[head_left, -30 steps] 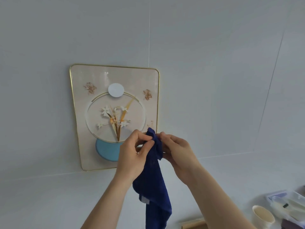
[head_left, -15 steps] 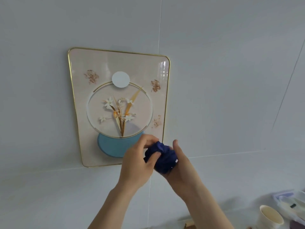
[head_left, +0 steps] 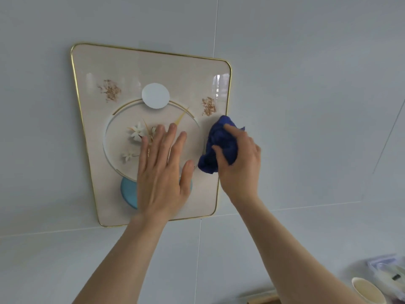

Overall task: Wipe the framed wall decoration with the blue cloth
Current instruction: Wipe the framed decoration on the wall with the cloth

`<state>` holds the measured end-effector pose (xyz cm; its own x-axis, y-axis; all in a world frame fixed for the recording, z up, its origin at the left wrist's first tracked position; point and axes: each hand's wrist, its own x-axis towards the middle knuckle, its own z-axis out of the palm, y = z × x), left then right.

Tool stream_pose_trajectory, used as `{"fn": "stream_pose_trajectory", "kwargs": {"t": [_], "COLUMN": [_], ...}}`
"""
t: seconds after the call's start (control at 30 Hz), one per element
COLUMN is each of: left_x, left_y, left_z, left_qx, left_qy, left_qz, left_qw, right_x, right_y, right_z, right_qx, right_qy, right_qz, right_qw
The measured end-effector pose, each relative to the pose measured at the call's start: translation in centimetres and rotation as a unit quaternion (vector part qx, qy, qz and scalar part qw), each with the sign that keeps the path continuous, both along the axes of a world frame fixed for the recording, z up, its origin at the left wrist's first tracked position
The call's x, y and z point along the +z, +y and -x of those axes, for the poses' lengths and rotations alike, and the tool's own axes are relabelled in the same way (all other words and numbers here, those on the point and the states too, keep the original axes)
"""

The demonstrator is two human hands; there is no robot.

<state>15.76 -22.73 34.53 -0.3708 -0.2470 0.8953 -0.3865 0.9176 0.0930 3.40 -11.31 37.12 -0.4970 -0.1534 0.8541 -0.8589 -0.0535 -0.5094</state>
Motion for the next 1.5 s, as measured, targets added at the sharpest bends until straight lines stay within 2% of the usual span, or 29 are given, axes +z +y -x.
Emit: {"fn": "stream_pose_trajectory", "kwargs": {"t": [0.07, 0.17, 0.43, 0.6, 0.77, 0.9, 1.0, 1.1, 1.2, 1.3, 1.5], "left_x": [0.0, -0.6, -2.0, -2.2, -2.0, -1.6, -1.2, -0.8, -0.2, 0.4, 1.4], "left_y": [-1.4, -3.3, -5.9, -6.3, -6.0, -5.2, -4.3, -3.8, -3.1, -2.6, -2.2], "left_z": [0.6, 1.3, 3.3, 3.8, 3.7, 2.9, 2.3, 1.6, 1.0, 0.5, 0.1], "left_qx": [0.050, 0.063, 0.075, 0.092, 0.085, 0.061, 0.048, 0.041, 0.035, 0.036, 0.041], "left_qy": [-0.030, -0.040, 0.002, 0.024, 0.029, 0.015, 0.005, -0.009, -0.027, -0.029, -0.019], "left_qz": [0.020, 0.036, 0.093, 0.113, 0.110, 0.086, 0.065, 0.049, 0.034, 0.027, 0.047], "left_qw": [0.998, 0.997, 0.993, 0.989, 0.990, 0.994, 0.997, 0.998, 0.998, 0.999, 0.998], "right_x": [-1.6, -3.2, -6.2, -10.5, -13.5, -18.1, -20.4, -21.9, -21.3, -15.9, -0.8], "right_y": [-2.0, -4.0, -7.0, -7.0, -5.2, -1.6, 0.9, 2.8, 5.2, 7.0, 6.2], "right_z": [1.2, 2.3, 3.5, 4.0, 3.5, 3.2, 2.0, 1.0, 0.6, -0.4, -1.4], "right_qx": [-0.055, -0.067, -0.076, -0.106, -0.110, -0.098, -0.084, -0.063, -0.031, 0.031, 0.087], "right_qy": [0.106, 0.174, 0.211, 0.239, 0.255, 0.270, 0.229, 0.114, -0.020, -0.137, -0.137], "right_qz": [-0.018, -0.054, -0.030, -0.033, -0.077, -0.178, -0.289, -0.384, -0.323, -0.240, -0.101], "right_qw": [0.993, 0.981, 0.974, 0.965, 0.958, 0.941, 0.926, 0.914, 0.946, 0.961, 0.982]}}
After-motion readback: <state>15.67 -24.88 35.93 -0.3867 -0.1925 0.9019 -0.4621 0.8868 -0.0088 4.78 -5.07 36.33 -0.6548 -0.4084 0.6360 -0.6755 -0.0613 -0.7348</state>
